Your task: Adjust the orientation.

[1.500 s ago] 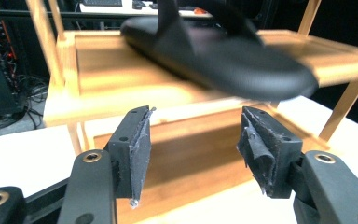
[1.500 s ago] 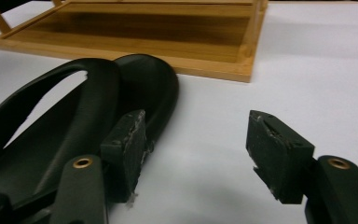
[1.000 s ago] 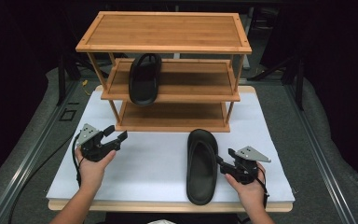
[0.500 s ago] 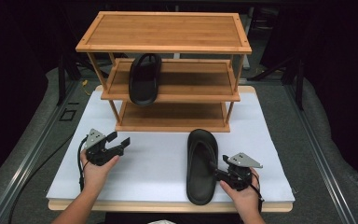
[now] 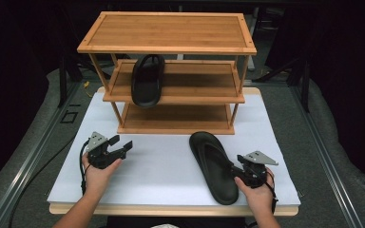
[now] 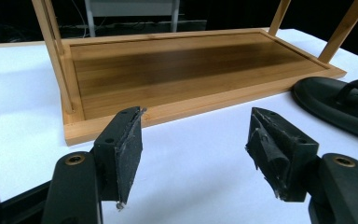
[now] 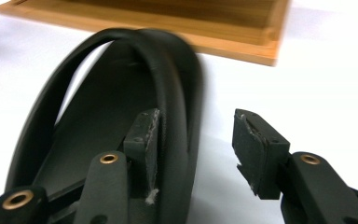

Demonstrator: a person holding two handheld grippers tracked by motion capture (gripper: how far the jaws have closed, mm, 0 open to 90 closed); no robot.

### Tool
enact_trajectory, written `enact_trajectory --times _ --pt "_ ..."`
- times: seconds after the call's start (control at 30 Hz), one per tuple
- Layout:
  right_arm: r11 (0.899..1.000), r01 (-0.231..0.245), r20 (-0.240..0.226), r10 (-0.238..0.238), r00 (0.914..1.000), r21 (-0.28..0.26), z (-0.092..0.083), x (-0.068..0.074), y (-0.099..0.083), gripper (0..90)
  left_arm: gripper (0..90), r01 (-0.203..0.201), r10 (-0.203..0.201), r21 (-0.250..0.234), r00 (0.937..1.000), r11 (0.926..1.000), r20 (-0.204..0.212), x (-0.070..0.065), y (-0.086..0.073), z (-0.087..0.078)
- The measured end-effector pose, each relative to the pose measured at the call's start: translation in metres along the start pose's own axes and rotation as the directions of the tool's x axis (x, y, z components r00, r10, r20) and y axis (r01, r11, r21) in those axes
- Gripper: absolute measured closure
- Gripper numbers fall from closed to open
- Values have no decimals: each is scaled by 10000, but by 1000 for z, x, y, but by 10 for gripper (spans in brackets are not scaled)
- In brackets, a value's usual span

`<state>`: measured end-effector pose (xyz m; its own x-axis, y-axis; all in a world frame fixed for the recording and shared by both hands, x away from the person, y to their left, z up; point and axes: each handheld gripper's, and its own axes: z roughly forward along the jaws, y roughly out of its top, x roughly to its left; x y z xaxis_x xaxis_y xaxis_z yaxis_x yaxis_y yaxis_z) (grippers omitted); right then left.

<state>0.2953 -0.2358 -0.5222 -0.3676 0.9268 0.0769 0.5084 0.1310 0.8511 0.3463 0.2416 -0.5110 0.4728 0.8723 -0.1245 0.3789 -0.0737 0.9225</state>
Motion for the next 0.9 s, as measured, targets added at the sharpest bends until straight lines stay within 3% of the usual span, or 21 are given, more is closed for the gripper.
enact_trajectory --times 0.1,0.2,0.37,0.47,0.7,0.9 --pt "10000 -82 29 83 10000 -50 0 -8 -1 484 355 -8 8 -8 10000 10000 33 0 0 1" --pt "9999 112 -22 -112 9999 -24 -1 -5 -2 499 355 -12 12 2 10000 10000 65 -1 1 3" --pt "9984 565 -52 -564 9984 95 -7 0 -5 649 355 -50 49 1 9997 10000 229 -3 2 6" --pt "9985 512 -35 -511 9987 190 -11 0 -7 708 355 -53 53 -8 9995 10000 299 -4 3 8" --pt "9972 585 -91 -582 9983 458 -13 1 -12 766 355 233 -231 -29 9986 9997 486 -4 3 13" --pt "9959 638 -84 -634 9980 633 -11 1 -14 785 355 220 -222 42 9986 9997 485 -4 3 14"
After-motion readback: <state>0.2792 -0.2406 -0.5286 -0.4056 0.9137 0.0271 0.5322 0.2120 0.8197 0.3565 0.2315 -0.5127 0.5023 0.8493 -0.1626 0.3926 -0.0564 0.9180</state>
